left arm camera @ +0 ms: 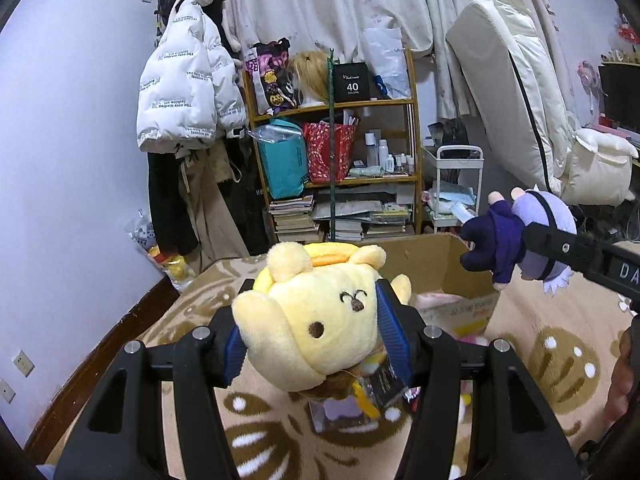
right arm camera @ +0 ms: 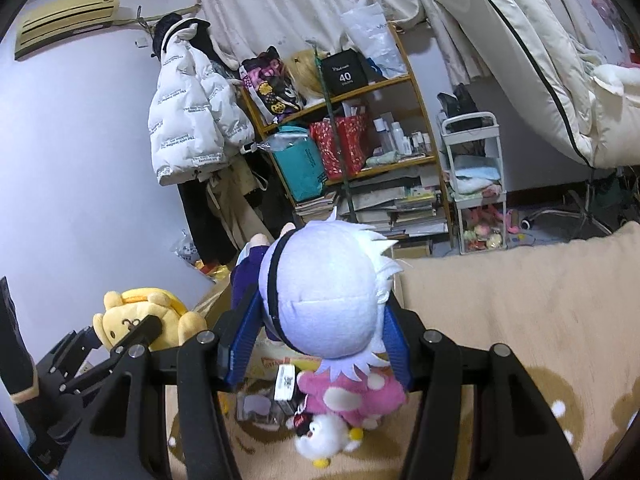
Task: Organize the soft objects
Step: 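Lift the bear with the left tool while the right tool carries the doll over the box, then lower the bear and doll into the box and open both tools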
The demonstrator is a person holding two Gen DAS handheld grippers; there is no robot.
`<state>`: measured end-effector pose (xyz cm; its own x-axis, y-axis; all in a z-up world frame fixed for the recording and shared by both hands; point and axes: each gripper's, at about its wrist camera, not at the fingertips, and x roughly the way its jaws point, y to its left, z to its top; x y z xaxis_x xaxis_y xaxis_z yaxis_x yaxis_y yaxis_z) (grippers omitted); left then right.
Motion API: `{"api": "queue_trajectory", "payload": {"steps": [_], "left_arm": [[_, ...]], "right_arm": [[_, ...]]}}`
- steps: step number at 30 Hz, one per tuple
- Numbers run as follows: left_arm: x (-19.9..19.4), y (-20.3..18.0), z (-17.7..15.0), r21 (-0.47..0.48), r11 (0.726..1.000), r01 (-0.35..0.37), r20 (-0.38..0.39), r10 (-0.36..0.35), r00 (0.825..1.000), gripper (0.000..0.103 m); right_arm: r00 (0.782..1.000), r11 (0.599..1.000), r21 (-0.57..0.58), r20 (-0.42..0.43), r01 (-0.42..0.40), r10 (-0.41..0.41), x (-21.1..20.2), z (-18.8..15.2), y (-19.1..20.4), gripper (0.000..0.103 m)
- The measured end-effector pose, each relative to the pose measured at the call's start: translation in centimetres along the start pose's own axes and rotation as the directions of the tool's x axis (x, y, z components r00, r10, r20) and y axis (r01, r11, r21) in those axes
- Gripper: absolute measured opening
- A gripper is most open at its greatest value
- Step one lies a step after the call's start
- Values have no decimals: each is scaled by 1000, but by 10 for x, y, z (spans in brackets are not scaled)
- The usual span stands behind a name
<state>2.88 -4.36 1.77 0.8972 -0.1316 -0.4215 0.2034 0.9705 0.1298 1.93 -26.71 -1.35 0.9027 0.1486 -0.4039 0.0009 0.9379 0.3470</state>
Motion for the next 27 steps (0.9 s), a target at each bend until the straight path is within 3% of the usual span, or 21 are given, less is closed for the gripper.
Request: {"api": "queue_trajectory", "payload": {"steps": [13,17,22,27], "left_arm": [[42,3,28,0,1000,7,24,-7,1000,57],[60,1,33,0,999,37,5,-37,999,58],[85,-7,33,26,1000,11,-21,-10,1000,58],[107,-4,29,-14,1000,22,-76,-23,997,58]], "right_arm": [[1000,997,-83,-19,-3,1,42,19,7,60],[999,996,-88,-47,8,-13,58,22,5,60],[996,995,-89,-81,37,-44,76,18,-3,60],[993,994,-103,-109,24,-35,89,14,-6,60]]}}
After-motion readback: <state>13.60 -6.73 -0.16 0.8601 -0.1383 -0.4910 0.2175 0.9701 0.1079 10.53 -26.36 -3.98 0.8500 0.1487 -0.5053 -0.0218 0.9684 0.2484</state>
